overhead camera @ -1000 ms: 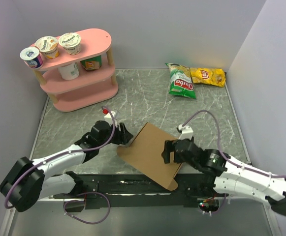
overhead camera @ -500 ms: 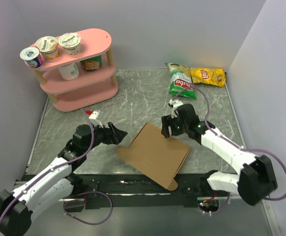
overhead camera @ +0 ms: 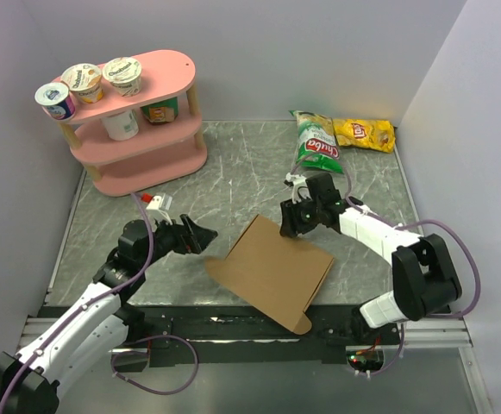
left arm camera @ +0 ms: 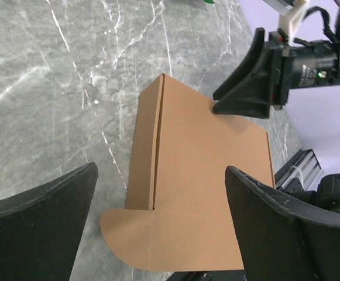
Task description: Fold the paper box
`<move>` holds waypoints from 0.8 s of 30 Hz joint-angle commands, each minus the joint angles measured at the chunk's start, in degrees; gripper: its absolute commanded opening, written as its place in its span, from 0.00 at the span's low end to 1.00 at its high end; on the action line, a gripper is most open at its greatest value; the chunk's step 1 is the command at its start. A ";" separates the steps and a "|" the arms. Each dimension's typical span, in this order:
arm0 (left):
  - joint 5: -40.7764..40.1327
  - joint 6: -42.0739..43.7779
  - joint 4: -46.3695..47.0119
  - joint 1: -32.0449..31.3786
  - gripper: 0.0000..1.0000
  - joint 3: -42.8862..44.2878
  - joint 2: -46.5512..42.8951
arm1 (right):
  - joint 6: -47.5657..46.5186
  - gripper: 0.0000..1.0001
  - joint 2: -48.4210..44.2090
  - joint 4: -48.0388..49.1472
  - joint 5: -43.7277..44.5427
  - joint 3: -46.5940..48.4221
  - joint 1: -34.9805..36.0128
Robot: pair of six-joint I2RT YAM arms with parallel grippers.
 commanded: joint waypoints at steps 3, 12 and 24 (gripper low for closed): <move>2.15 -0.21 -0.54 0.68 0.96 3.74 -0.16 | -0.32 0.47 3.78 2.48 -0.59 4.00 -2.32; 5.67 0.76 1.92 0.95 0.96 6.47 2.39 | 0.65 0.38 12.74 -0.24 -1.74 9.10 -5.05; 6.29 1.90 -0.18 1.21 0.96 11.22 1.34 | 2.15 0.32 21.44 -5.60 -2.00 14.55 -11.20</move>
